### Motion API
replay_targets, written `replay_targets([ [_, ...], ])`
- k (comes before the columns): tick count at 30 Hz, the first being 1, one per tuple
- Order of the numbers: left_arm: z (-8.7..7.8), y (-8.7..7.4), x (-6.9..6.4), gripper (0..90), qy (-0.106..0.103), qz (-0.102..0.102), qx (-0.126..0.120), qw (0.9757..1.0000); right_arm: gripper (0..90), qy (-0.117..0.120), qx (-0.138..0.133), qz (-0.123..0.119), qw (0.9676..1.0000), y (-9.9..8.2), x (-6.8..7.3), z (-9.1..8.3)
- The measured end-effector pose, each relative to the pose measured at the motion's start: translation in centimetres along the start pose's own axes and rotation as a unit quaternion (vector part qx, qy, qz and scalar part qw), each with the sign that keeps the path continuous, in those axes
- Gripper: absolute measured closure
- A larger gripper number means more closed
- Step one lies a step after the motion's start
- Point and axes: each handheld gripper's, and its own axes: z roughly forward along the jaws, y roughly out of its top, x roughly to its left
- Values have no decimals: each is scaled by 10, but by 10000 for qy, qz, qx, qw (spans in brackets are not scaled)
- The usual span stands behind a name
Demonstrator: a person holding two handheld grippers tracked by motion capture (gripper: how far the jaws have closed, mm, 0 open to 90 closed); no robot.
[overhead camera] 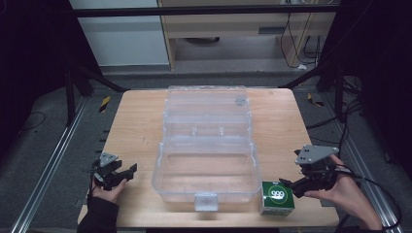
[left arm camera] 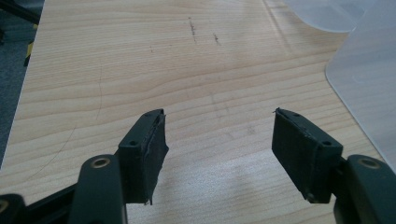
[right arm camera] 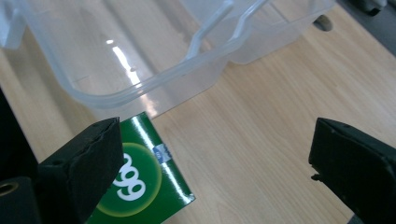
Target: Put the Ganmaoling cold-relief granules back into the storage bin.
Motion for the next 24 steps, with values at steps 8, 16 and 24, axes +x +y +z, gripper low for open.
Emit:
replay_targets([
  [8,1,0,-1,338,-7,69,39,10000,29,383,342,-325,9982,2,11,11],
  [16,1,0,-1,336,4,96,49,9999,21,680,695,-554,9937,0,21,21],
  [24,1,0,-1,336,11,104,56,9999,21,902,956,-730,9886,-4,28,31],
])
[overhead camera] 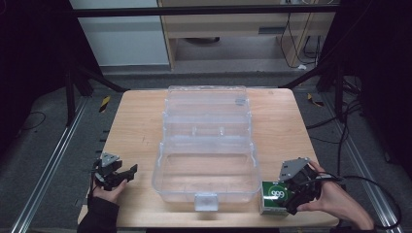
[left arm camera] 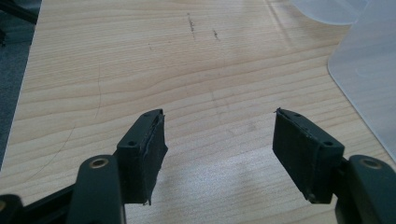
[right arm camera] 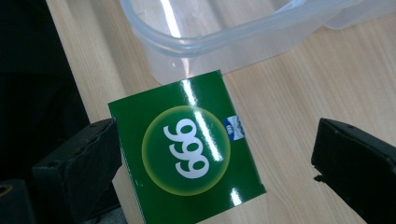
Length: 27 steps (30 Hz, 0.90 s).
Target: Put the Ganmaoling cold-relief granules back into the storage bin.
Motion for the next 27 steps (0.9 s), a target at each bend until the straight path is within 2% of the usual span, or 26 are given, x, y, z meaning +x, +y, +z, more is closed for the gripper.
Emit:
replay_targets([
  [11,1,0,-1,340,34,52,28,10000,22,236,385,-227,9987,0,7,13],
  [18,1,0,-1,342,60,101,40,9999,22,295,513,-381,9975,4,9,23],
  [27,1,0,-2,344,84,139,46,9999,25,386,666,-458,9960,4,7,34],
])
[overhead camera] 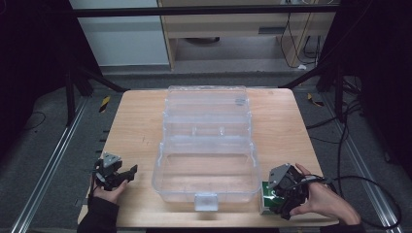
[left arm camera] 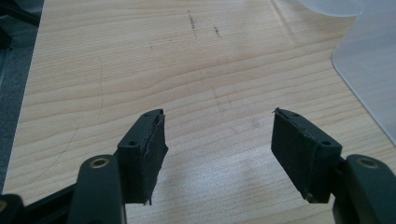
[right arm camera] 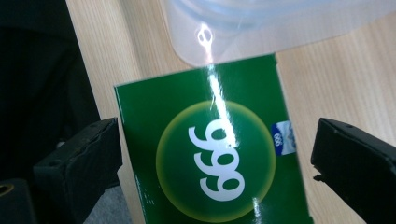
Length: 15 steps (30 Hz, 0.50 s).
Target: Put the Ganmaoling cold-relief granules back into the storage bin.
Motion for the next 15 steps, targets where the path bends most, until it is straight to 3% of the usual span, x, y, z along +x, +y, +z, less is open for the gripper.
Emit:
replay_targets([
  [15,1,0,-1,349,21,34,17,10000,44,149,177,-106,9997,-8,-1,20],
])
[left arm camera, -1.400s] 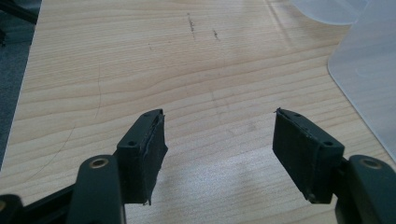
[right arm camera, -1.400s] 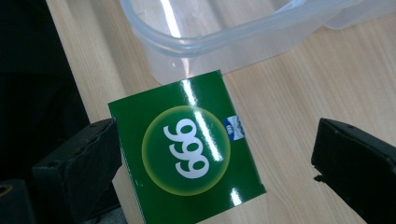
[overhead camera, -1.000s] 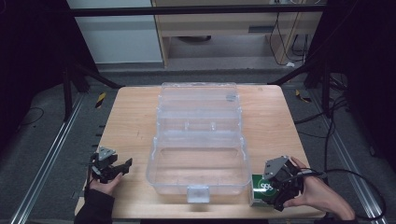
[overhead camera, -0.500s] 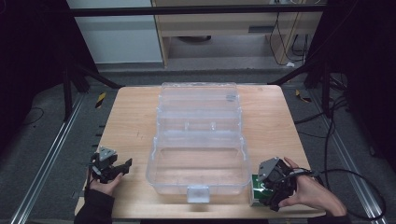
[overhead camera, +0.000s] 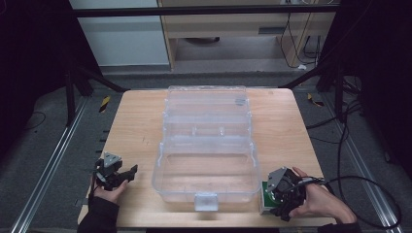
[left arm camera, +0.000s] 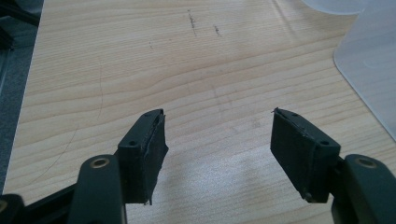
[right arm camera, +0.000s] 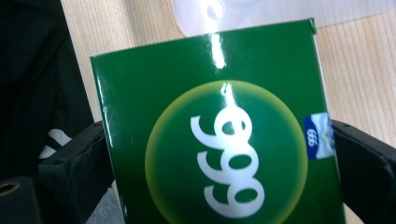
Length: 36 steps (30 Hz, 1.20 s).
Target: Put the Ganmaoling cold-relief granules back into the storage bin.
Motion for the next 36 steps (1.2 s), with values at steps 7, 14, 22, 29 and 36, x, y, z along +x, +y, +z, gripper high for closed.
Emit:
replay_targets([
  [7,0,0,0,349,-6,7,8,10000,71,111,87,-71,9999,2,-2,4],
  [14,0,0,0,350,-3,6,4,10000,104,140,151,-121,9997,2,-2,4],
  [22,0,0,0,351,-2,7,9,10000,156,222,152,-30,9996,-1,0,0],
  [29,0,0,0,351,0,13,21,10000,162,256,89,-8,9996,-2,-1,-3],
  [36,0,0,0,351,-5,18,33,10000,163,148,-169,34,9997,-4,5,-24],
])
